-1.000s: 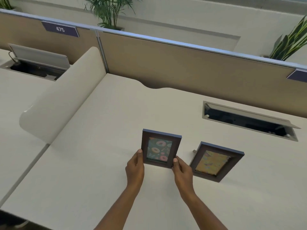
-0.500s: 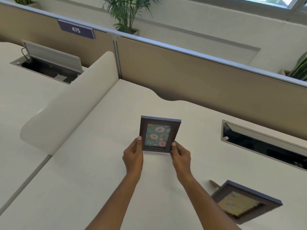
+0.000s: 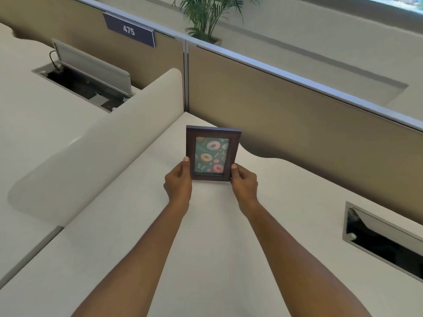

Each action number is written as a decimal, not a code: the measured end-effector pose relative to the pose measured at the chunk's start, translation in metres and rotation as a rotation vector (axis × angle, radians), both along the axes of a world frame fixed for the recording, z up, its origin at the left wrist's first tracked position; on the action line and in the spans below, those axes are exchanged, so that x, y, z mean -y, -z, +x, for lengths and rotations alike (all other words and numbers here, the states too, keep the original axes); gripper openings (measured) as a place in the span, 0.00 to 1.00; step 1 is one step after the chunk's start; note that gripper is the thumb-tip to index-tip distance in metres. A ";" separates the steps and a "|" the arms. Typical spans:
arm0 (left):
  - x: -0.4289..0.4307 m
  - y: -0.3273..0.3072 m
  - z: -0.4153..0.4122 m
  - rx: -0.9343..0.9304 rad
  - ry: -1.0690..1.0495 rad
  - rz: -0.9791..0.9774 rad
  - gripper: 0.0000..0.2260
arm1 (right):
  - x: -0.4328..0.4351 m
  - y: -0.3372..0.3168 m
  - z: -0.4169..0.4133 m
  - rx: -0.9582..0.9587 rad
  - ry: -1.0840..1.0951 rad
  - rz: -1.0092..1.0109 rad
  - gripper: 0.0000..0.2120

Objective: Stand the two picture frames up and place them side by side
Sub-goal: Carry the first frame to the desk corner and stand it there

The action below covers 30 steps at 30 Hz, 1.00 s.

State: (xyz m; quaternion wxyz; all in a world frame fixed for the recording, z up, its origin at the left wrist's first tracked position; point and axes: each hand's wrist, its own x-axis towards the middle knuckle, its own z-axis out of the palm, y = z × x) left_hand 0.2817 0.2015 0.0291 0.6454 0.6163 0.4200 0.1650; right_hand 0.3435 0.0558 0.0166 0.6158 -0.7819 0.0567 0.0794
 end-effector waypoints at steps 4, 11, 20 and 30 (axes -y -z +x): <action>-0.017 0.009 0.013 -0.017 0.002 0.003 0.17 | -0.014 0.007 0.014 0.007 -0.022 -0.028 0.15; -0.026 0.027 0.015 0.019 0.034 0.024 0.14 | -0.019 0.018 0.014 0.021 -0.025 -0.016 0.15; -0.027 0.035 0.014 -0.057 0.032 0.017 0.22 | -0.017 0.023 0.007 -0.028 -0.013 -0.095 0.14; -0.025 0.037 0.015 -0.065 0.008 0.111 0.22 | -0.019 0.020 0.009 -0.021 -0.032 -0.169 0.15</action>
